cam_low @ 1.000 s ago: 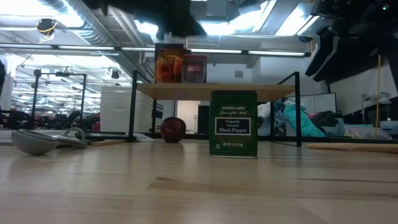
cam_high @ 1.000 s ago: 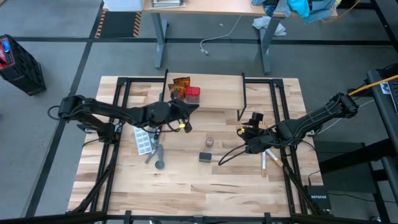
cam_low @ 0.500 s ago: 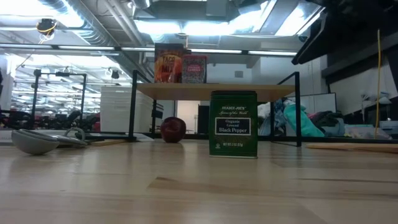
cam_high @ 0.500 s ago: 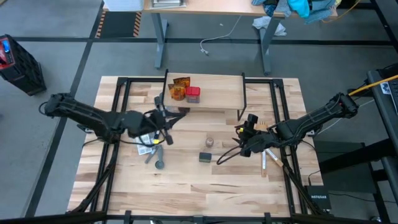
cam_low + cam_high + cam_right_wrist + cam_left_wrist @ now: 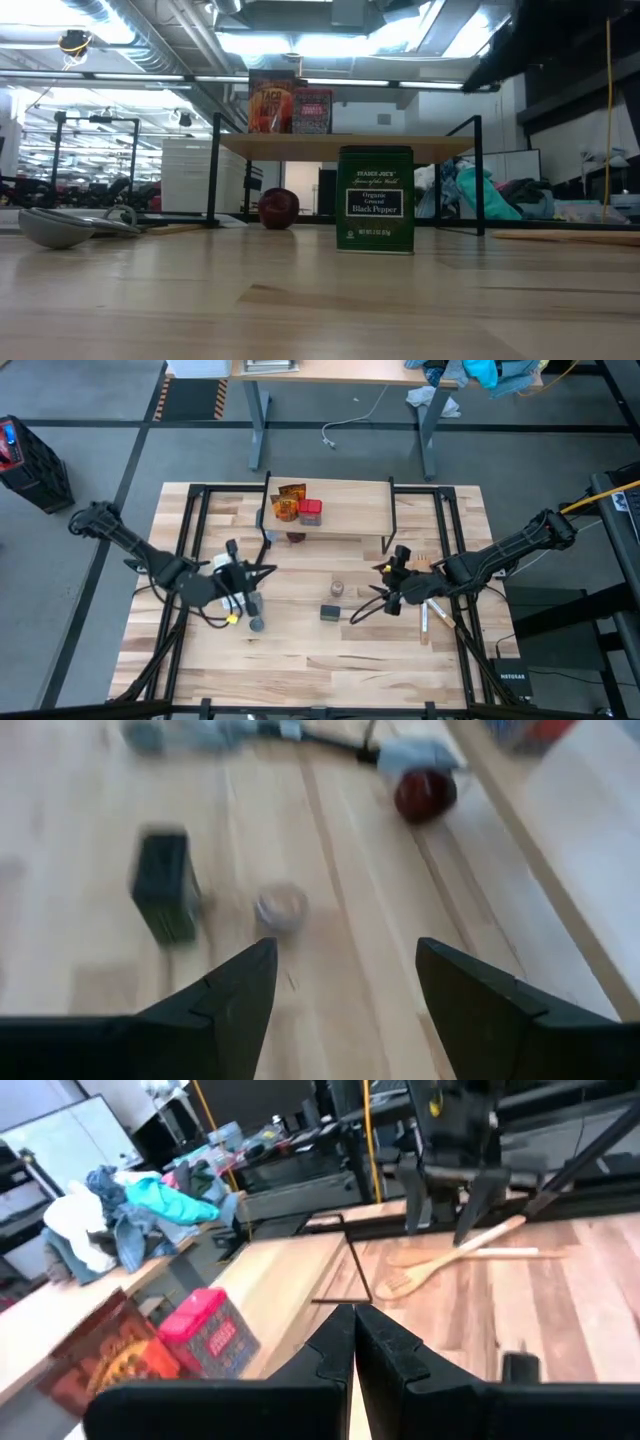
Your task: Shelf spices
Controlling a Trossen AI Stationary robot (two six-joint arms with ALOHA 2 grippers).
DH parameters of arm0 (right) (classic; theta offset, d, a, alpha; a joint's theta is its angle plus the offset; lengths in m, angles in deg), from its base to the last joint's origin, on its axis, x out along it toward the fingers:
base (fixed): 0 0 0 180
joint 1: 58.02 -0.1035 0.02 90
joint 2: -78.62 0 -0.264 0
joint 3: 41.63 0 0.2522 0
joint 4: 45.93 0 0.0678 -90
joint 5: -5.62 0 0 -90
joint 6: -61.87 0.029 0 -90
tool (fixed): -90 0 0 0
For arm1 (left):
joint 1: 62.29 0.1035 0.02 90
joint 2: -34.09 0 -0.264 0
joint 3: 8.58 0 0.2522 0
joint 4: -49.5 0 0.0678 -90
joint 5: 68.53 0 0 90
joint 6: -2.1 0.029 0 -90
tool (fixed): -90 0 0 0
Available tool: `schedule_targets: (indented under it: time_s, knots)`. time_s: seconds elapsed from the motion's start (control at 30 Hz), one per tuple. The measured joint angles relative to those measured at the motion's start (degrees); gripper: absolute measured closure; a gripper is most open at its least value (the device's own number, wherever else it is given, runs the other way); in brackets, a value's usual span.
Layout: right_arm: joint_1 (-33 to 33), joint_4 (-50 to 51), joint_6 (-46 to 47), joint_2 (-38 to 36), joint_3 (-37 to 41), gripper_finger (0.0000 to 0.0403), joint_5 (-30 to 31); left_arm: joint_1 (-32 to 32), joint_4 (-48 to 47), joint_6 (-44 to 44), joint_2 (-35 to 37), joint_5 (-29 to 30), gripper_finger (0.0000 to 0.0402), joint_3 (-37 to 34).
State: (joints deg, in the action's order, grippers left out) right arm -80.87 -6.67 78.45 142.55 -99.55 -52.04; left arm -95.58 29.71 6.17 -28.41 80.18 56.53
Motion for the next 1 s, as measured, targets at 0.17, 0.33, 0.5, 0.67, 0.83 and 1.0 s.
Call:
schedule_targets:
  time_s: [0.17, 0.33, 0.5, 0.67, 0.83, 1.0]
  knots:
    - [0.01, -10.34, -0.04, 0.0, 0.0, 0.0157, -1.4, -5.74, -5.6, -6.33, 0.0, 4.46, 0.0396, 0.0]
    - [0.0, -16.01, -1.89, 0.0, 0.0, 0.0157, -0.02, -9.52, -13.73, -18.6, -0.2, 4.99, 0.0396, -0.02]
    - [0.02, -15.85, -1.85, 0.0, 0.0, 0.0157, 2.05, -11.41, -20.91, -29.85, -2.4, 5.05, 0.0396, -0.02]
    - [0.02, -17.39, -0.15, 0.07, 0.0, 0.0157, -2.64, -12.71, -24.92, -35.2, -5.98, 4.99, 0.0396, -0.04]
    - [0.0, -19.1, 4.53, 5.6, -0.07, 0.0157, -11.27, -13.79, -26.74, -37.77, -9.21, 4.94, 0.0396, -0.07]
    - [-0.04, -22.34, 4.83, 15.76, -0.05, 0.0157, -13.99, -14.63, -26.54, -38.82, -10.98, 4.92, 0.0396, -0.07]
